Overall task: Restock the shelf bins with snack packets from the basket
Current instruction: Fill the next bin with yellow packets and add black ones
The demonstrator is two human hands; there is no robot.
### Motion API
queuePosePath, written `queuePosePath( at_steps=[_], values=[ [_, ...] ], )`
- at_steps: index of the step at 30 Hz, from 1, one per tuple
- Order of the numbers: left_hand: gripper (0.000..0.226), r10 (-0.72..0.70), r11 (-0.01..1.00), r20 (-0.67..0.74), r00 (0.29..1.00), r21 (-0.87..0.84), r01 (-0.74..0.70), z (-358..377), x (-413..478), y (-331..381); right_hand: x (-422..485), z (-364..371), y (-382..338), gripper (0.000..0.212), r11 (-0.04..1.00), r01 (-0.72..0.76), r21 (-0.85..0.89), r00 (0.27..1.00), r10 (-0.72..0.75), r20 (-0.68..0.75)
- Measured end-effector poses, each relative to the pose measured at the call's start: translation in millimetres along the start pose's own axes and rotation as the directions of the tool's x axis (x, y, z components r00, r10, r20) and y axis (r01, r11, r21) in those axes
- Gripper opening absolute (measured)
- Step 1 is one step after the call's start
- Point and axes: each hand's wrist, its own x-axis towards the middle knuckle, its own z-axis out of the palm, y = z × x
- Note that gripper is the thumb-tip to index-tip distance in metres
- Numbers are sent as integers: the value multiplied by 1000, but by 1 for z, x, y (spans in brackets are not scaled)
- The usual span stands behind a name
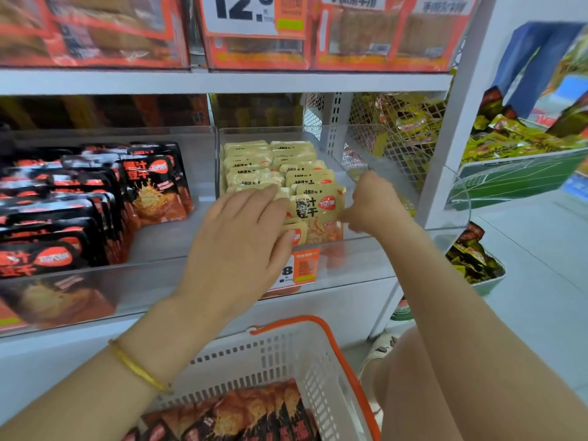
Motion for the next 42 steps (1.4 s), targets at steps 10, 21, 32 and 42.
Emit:
queuePosePath(
  at_steps=[10,21,32,42],
  values=[
    [33,-58,994,495,867,-54,98,63,-165,-22,-118,116,2,10,942,335,19,748,-278,602],
    [35,-48,979,671,740,-115,168,96,-202,-38,-164,332,121,28,713,639,-288,210,198,957],
    [25,-80,924,770,633,-181,337,94,-195,-35,-109,245,34,17,763,629,-149,373,-128,919],
    [23,-245,639,579,778,-507,579,13,-154,-65,-120,122,-35,12,764,89,639,755,-470,457]
  ],
)
